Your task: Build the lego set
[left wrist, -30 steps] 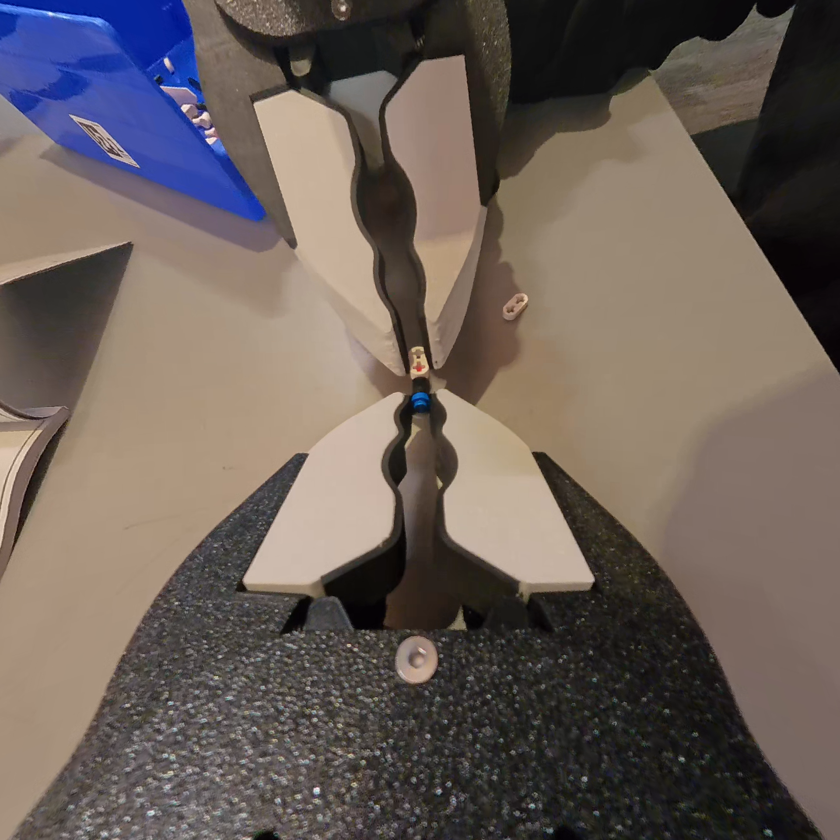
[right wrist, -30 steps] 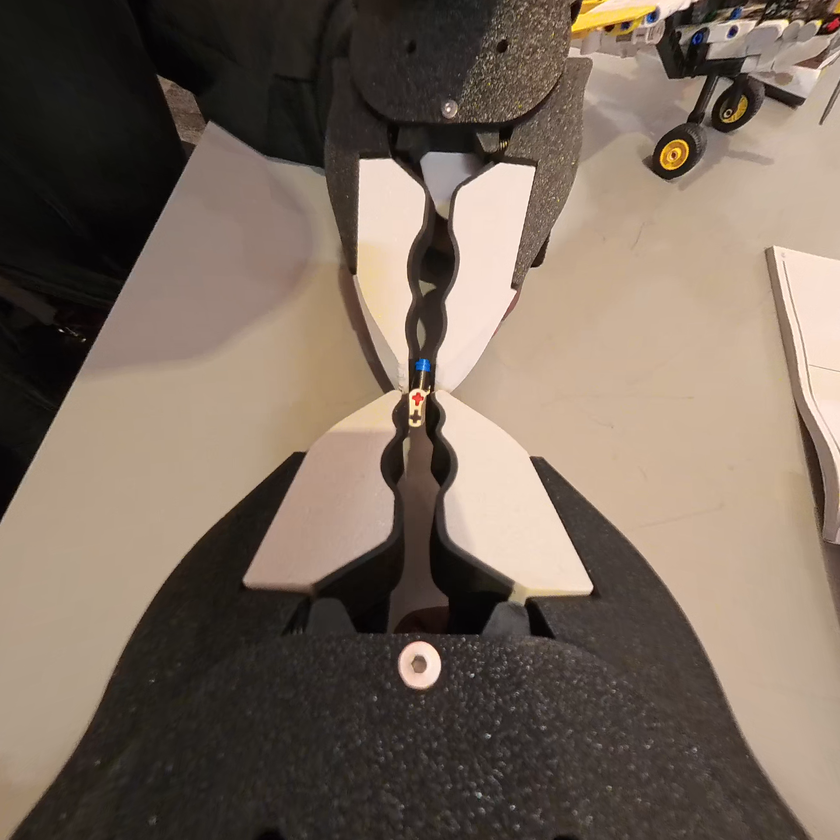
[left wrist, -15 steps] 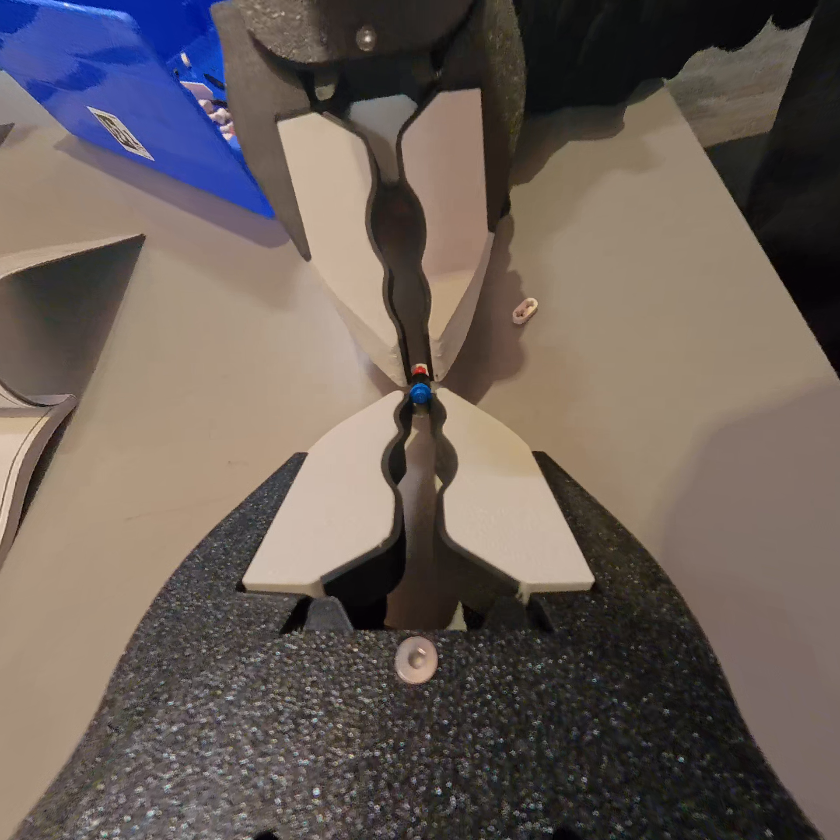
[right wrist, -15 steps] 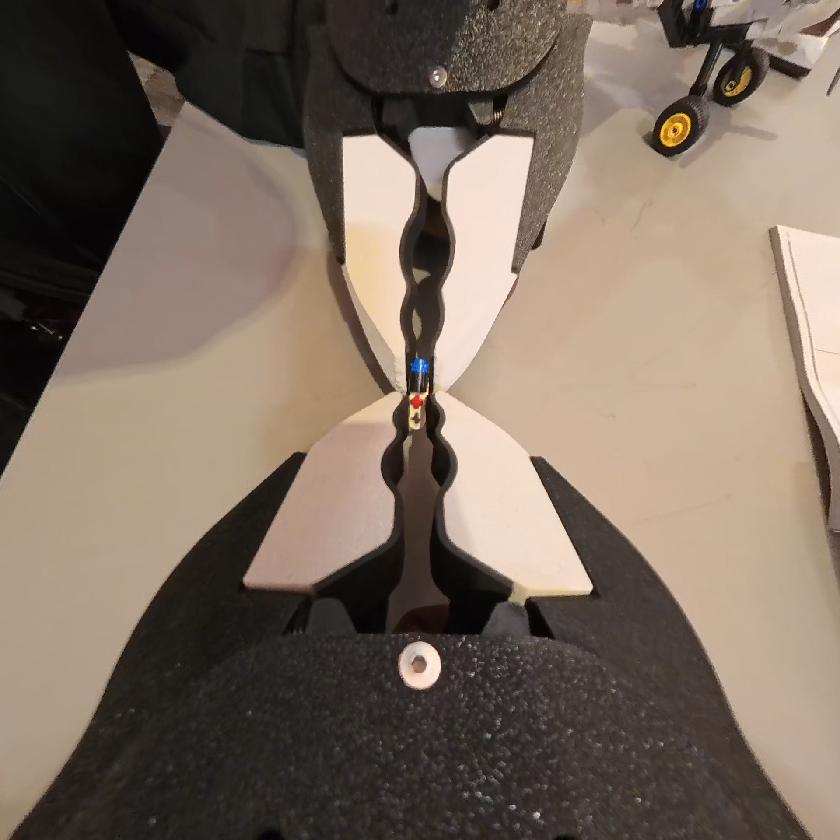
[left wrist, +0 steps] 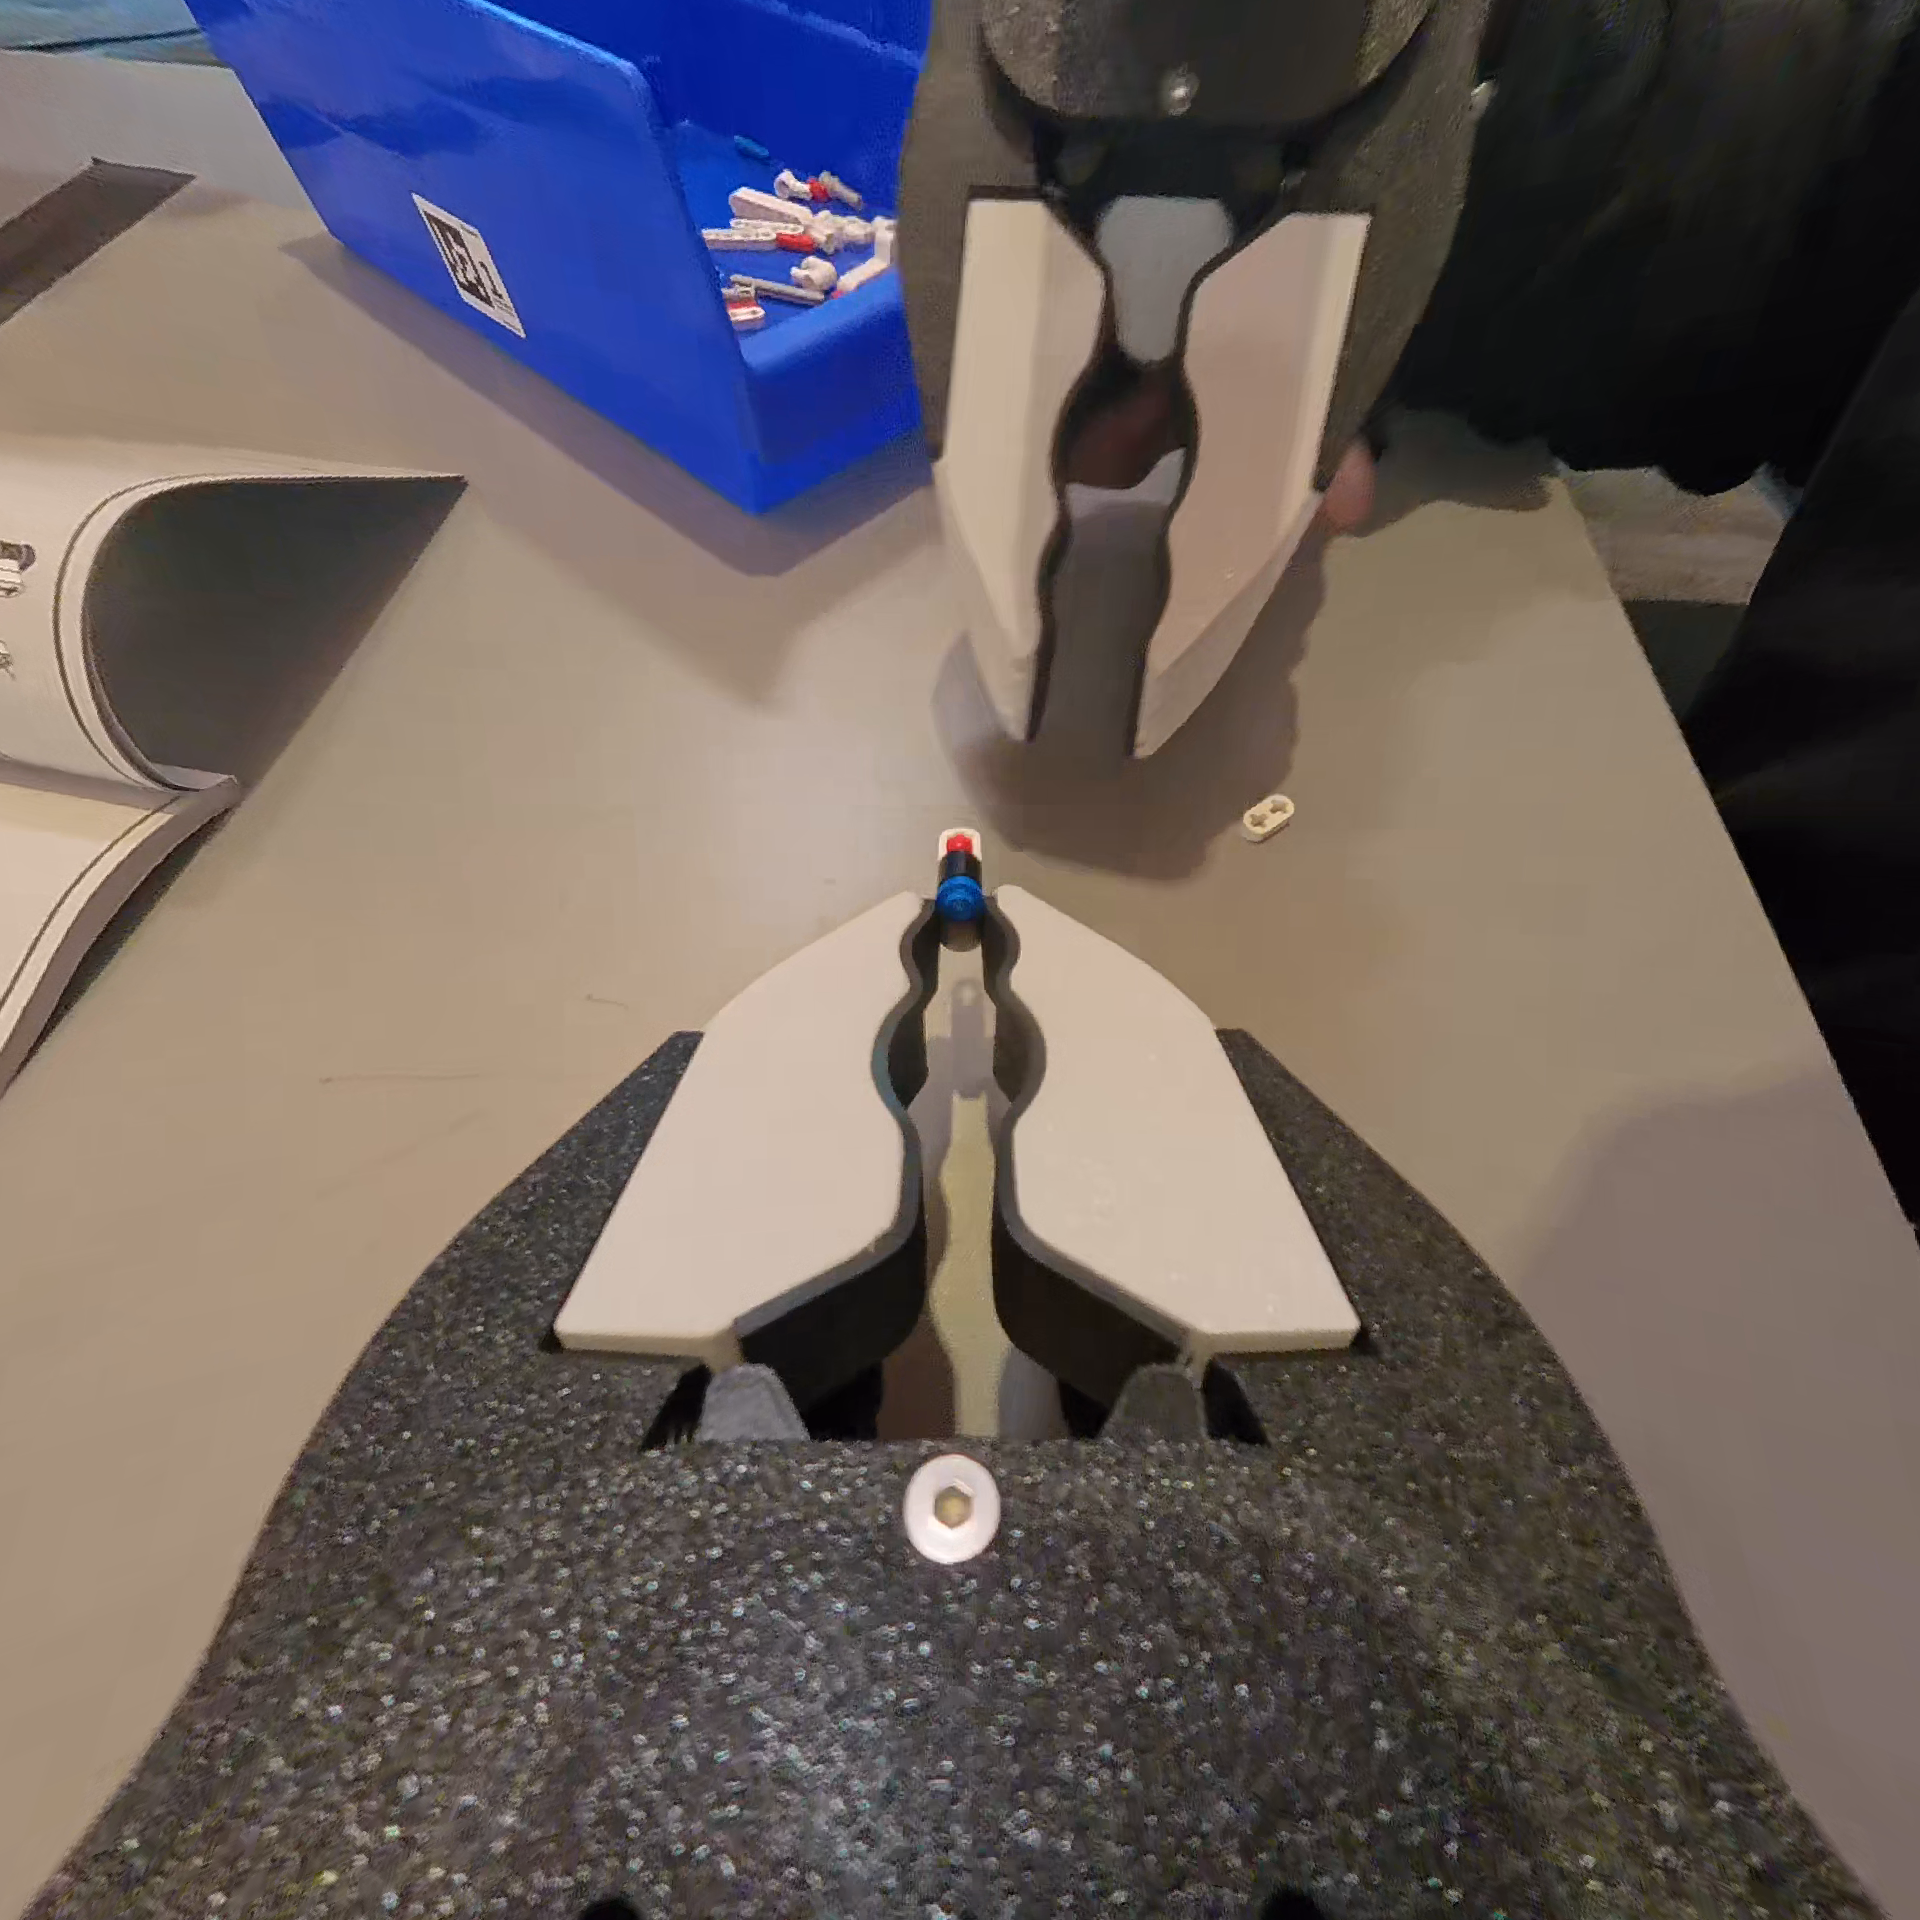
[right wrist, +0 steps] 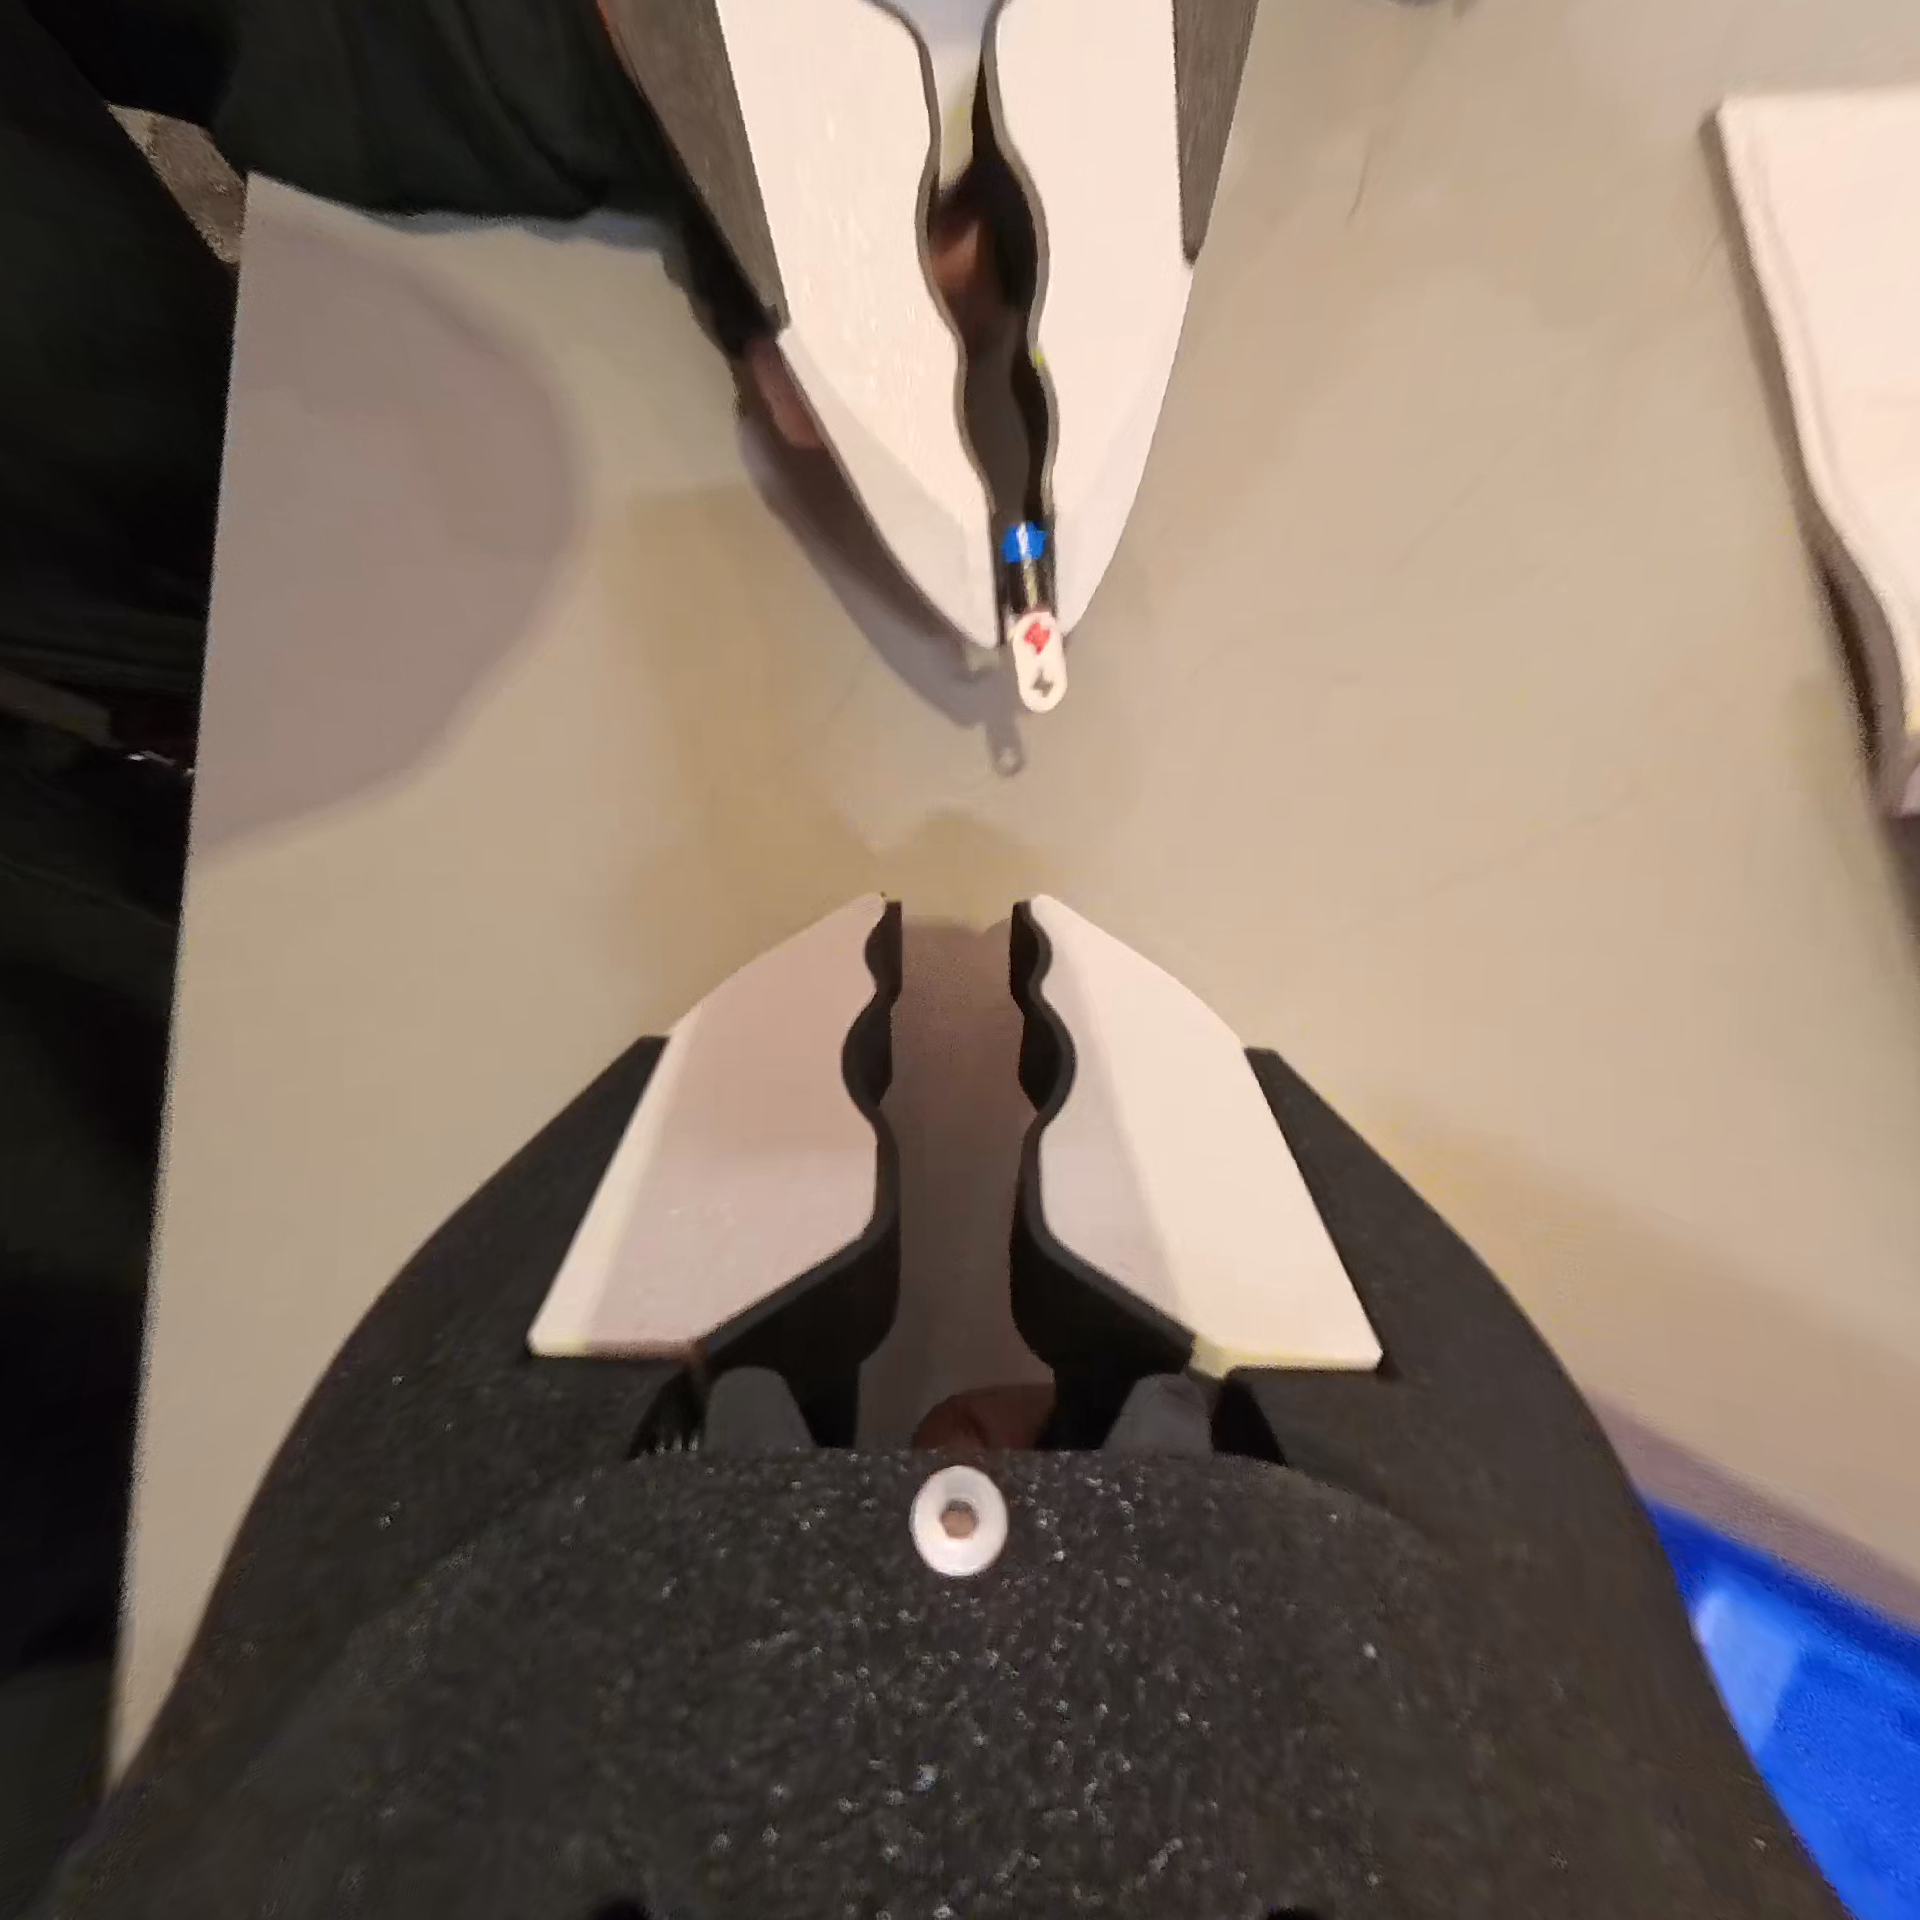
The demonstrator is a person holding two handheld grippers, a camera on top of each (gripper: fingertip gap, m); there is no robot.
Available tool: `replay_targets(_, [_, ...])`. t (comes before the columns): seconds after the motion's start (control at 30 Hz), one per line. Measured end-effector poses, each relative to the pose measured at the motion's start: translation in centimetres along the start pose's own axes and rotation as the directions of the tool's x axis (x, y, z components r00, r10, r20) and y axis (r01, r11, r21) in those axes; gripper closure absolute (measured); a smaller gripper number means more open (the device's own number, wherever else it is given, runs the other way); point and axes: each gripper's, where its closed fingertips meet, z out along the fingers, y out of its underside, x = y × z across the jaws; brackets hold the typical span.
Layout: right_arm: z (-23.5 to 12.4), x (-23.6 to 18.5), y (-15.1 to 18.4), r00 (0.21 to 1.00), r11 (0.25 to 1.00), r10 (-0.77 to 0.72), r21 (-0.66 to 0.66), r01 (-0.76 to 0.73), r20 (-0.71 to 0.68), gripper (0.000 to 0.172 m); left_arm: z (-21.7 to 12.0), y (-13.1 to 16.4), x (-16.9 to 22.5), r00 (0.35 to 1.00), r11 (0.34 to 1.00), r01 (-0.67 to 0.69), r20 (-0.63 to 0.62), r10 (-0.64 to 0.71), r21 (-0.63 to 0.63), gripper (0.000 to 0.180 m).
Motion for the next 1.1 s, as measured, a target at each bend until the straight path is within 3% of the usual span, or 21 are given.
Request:
replay_targets(0.17, [-0.5, -2.7, 1.9, 0.986, 0.987, 0.149, -0.053, -0.153, -0.068, 0.152, 0.1, -0.1, 0.0, 0.999, 1.0, -0.026, 0.022, 0.026, 0.004, 0.173])
replay_targets(0.43, [1.0, -4.4, 3.6, 0.964, 0.968, 0.126, -0.186, -0.171, -0.233, 0.15, 0.5, -0.3, 0.6, 0.998, 0.998, -0.055, 0.027, 0.055, 0.002, 0.173])
replay_targets(0.6, [1.4, -5.1, 3.5, 0.973, 0.969, 0.094, -0.204, -0.138, -0.208, 0.164, 0.6, -0.3, 0.8, 0.997, 0.998, -0.066, 0.025, 0.066, -0.003, 0.173])
replay_targets(0.73, [1.3, -4.7, 3.5, 0.98, 0.974, 0.074, -0.198, -0.111, -0.184, 0.165, 0.6, -0.3, 1.2, 0.996, 0.997, -0.083, 0.007, 0.083, 0.0, 0.173])
replay_targets(0.83, [0.8, -3.2, 2.6, 0.978, 0.99, 0.009, -0.138, -0.039, -0.207, 0.165, 0.6, -0.4, 1.8, 0.993, 0.994, -0.111, -0.027, 0.112, 0.012, 0.173])
replay_targets(1.0, [-1.0, -1.4, -2.4, 0.979, 0.992, -0.057, 0.1, 0.077, -0.196, 0.165, 0.8, -0.3, 2.6, 0.985, 0.986, -0.166, -0.051, 0.166, 0.007, 0.173])
replay_targets(1.1, [-0.9, -1.6, -4.0, 0.981, 0.981, -0.104, 0.145, 0.128, -0.161, 0.165, 0.9, -0.2, 2.7, 0.982, 0.983, -0.186, -0.046, 0.185, -0.001, 0.173])
